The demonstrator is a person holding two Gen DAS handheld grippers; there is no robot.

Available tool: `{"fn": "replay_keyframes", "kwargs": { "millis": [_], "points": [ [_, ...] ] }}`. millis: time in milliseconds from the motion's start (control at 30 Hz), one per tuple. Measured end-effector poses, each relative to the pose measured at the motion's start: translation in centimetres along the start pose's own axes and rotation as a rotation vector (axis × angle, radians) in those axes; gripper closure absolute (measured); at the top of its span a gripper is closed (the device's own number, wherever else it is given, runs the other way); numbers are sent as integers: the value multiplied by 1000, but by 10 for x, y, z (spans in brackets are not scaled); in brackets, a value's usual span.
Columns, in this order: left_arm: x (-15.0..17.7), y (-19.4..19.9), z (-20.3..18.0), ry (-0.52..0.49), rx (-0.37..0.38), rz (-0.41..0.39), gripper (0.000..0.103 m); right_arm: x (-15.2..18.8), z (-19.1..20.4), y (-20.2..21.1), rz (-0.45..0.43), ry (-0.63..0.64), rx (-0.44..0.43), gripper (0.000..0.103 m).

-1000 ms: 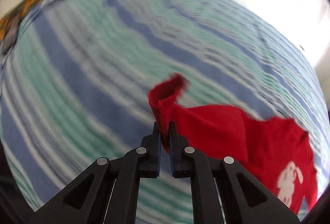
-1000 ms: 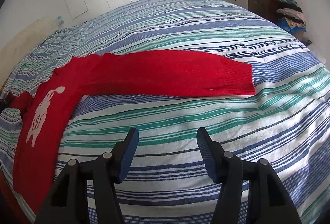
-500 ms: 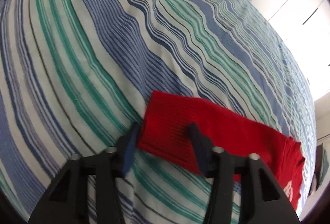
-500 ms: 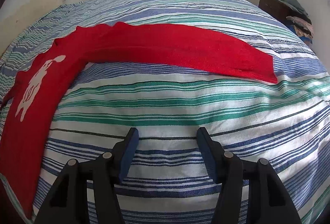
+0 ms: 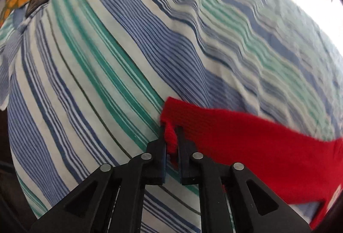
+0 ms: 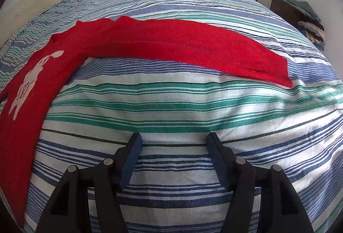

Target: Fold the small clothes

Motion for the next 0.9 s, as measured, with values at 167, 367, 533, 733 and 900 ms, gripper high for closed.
{"fn": "replay_keyframes", "kwargs": {
  "millis": [167, 367, 533, 733, 900],
  "points": [
    [6, 18, 9, 22, -79, -9, 28, 0, 0, -1, 0, -1, -1, 34],
    [43, 95, -45, -134, 69, -95, 27, 1, 2, -4, 18, 8, -15, 11],
    [139, 179, -148, -402, 358, -79, 19, -6, 16, 20, 17, 39, 16, 12],
    [284, 224, -242, -787, 521, -38, 19, 8, 149, 101, 6, 190, -400, 14],
    [357, 198, -236, -886, 425, 151, 23, 80, 236, 99, 174, 489, -490, 31]
  ]
}}
Point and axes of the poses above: each gripper's, at about its wrist camera, not at the fingertips, and y roughly against the way its jaws point, z to its left, x to its underside, the point moved 8 cm from there along -y, roughly the way its jaws point, and after that the axes turned 4 degrees about -y, right-handed, at the moved point
